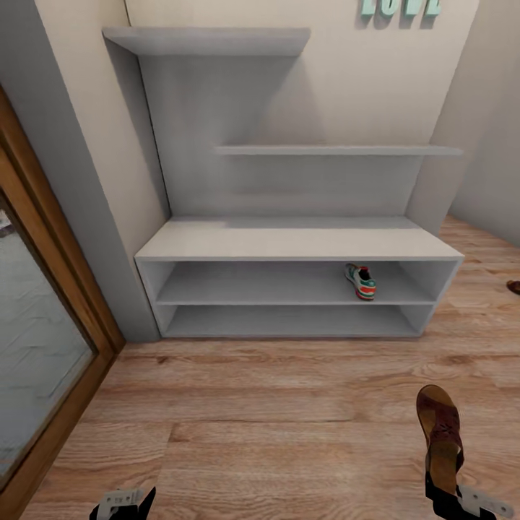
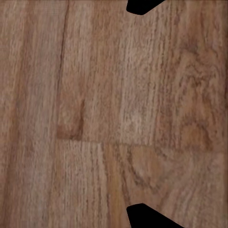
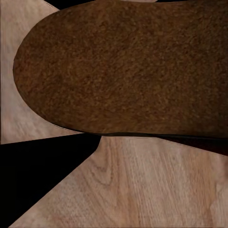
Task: Pick up the two gym shoes and the two sandals from the corridor floor and place them onto the hallstand (shoe rack) in the corridor, making sure they are on the rack and not on the floor. Arrange them so the two gym shoes are next to each other and the two sandals are next to each other.
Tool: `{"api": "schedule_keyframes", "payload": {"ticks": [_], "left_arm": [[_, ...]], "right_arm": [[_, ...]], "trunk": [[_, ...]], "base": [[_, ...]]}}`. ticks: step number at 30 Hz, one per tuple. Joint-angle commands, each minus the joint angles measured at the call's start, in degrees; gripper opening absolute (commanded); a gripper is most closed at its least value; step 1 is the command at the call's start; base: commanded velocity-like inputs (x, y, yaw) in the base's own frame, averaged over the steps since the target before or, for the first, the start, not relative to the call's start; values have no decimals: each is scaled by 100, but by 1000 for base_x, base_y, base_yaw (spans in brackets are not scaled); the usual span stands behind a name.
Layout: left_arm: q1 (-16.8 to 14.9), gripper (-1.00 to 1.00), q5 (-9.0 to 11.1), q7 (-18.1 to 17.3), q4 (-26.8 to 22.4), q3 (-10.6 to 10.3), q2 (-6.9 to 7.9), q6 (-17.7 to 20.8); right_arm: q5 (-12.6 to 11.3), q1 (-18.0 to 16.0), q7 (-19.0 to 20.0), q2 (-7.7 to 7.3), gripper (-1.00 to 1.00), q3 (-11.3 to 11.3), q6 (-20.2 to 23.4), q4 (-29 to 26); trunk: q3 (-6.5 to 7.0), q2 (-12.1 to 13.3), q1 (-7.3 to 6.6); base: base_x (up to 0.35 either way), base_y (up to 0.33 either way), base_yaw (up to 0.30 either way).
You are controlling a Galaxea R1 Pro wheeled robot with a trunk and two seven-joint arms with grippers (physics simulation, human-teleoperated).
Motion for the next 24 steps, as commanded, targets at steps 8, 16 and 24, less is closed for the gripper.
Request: {"api": "schedule_keyframes", "payload": {"ticks": [8, 16, 24], "left_arm": [[-3, 100, 55, 2, 7, -47, 7, -16], [-3, 100, 33, -10, 109, -52, -9, -27], [236, 100, 50, -929, 147, -81, 11, -794]], "right_arm": [[-12, -3, 4, 0, -100, 18, -17, 162], [-23, -3, 7, 8, -100, 24, -14, 161], [4, -3, 35, 146, -100, 78, 4, 139]], "trunk": [[-5, -2, -1], [-5, -2, -1], [-5, -2, -1]], "base": [[2, 12, 0], [0, 0, 0], [0, 0, 0]]}}
